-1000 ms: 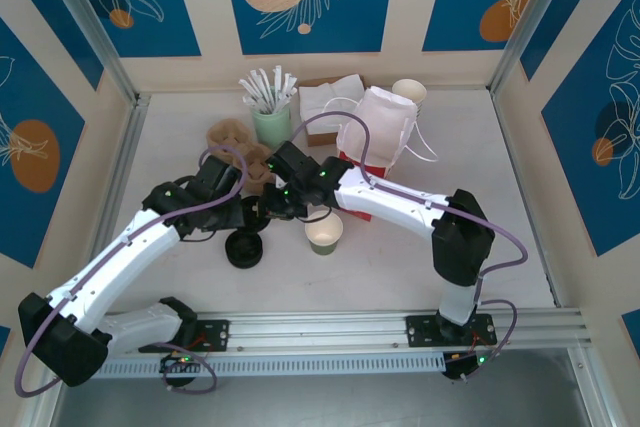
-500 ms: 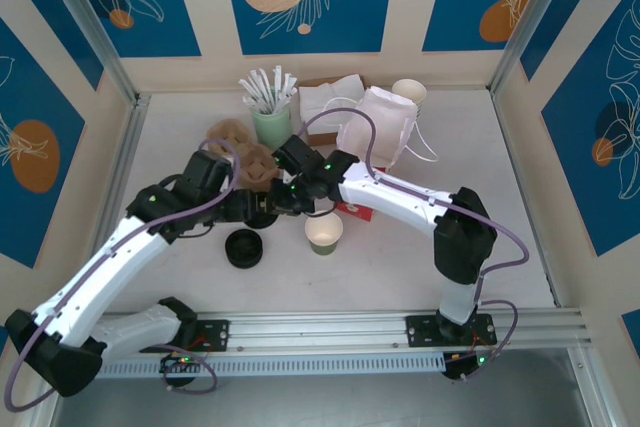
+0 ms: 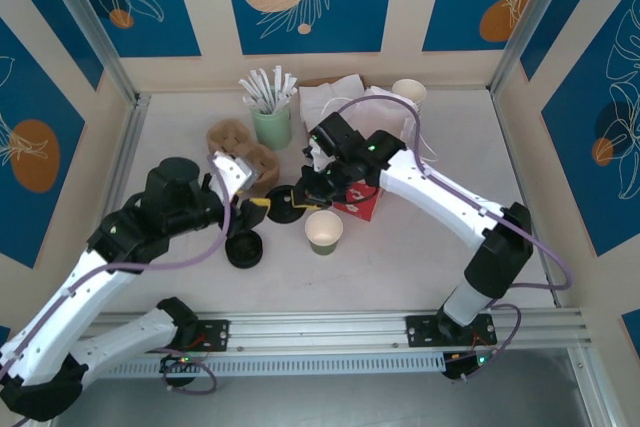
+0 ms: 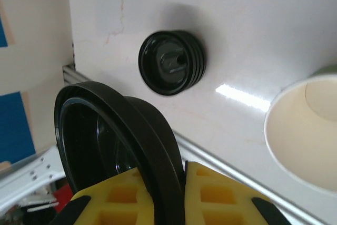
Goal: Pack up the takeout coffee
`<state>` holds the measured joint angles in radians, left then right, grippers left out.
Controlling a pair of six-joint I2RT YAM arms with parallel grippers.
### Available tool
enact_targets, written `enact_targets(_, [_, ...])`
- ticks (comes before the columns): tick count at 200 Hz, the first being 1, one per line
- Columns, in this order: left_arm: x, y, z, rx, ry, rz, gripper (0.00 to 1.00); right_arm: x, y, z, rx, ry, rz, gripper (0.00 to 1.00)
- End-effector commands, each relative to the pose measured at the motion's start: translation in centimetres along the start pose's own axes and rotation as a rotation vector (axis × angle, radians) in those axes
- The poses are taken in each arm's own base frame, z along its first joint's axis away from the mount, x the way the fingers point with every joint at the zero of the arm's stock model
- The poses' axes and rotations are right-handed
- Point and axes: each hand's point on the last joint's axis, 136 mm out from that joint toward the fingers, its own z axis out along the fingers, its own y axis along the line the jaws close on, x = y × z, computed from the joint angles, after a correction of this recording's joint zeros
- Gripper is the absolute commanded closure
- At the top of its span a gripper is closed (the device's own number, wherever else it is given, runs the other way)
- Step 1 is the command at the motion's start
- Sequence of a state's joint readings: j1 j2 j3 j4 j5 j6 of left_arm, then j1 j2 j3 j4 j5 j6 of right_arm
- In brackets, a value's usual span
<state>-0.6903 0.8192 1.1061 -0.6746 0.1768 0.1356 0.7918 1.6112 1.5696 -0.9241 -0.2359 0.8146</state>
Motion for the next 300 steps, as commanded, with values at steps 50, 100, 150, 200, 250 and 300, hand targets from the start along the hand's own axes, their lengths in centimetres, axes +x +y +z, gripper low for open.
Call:
enact_targets(50, [-0.4, -5.6, -0.6, 0.215, -0.266, 0.622, 0.34, 5.4, -0.9, -4.5, -0.133, 0.173, 0.037, 1.0])
enact_targets(100, [0.6, -7.5, 0.5, 0.294, -0.284, 0.782, 0.36, 6.4, -1.3, -5.0, -0.191, 0.2, 0.059, 1.0])
enact_targets(150, [1.4, -7.8, 2.2, 0.29, -0.189, 0.862, 0.44, 7.0, -1.7, -4.9, -0.173, 0.217, 0.071, 1.0])
enact_targets(200, [0.9, -7.4, 2.9, 0.253, -0.175, 0.893, 0.5, 7.6, -1.1, -4.8, -0.193, 0.243, 0.059, 1.0])
enact_targets(250, [0.8, -6.8, 3.4, 0.226, -0.153, 0.889, 0.59, 8.0, -0.8, -4.3, -0.2, 0.263, 0.054, 1.0])
enact_targets(300, [1.0, -7.6, 3.0, 0.277, -0.16, 0.897, 0.6, 8.1, -0.7, -4.1, -0.207, 0.27, 0.056, 1.0])
